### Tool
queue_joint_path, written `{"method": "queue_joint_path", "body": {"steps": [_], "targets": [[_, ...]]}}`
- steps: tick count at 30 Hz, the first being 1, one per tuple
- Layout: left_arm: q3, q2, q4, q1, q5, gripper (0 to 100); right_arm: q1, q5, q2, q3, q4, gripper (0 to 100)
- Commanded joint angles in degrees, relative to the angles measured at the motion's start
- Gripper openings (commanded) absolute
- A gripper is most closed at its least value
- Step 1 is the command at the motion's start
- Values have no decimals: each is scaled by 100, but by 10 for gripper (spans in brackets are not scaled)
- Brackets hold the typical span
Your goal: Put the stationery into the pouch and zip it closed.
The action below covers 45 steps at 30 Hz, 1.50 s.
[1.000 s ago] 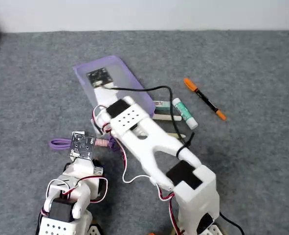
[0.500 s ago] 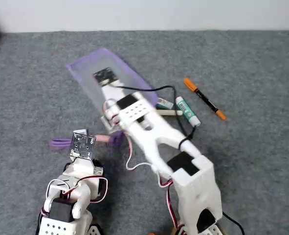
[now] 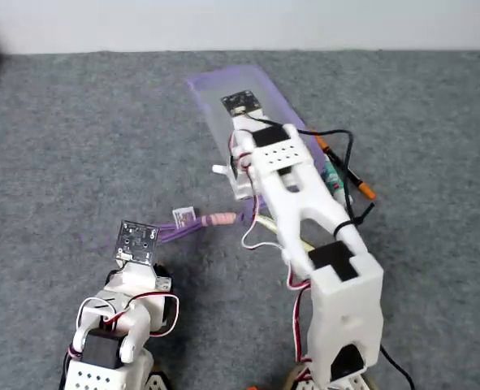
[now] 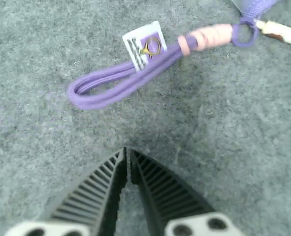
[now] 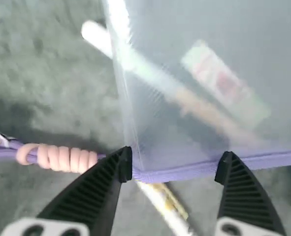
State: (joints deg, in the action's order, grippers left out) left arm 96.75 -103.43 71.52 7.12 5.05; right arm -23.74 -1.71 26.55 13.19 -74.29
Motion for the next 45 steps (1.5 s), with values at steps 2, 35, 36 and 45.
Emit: {"method": "queue_joint_path", "body": {"steps": [2,35,36,45], "targets": [[-31,-53,44,35,-35,14,-734,-985,-505,404,-418,288],[-31,-53,44,35,-35,14,-1288,-3165,998,422,356,288],[-31,-53,44,35,-35,14,-1270,-3156,998,422,171,288],[-31,-53,44,35,-35,14,-1288,-3182,1042,422,-804,273]]}}
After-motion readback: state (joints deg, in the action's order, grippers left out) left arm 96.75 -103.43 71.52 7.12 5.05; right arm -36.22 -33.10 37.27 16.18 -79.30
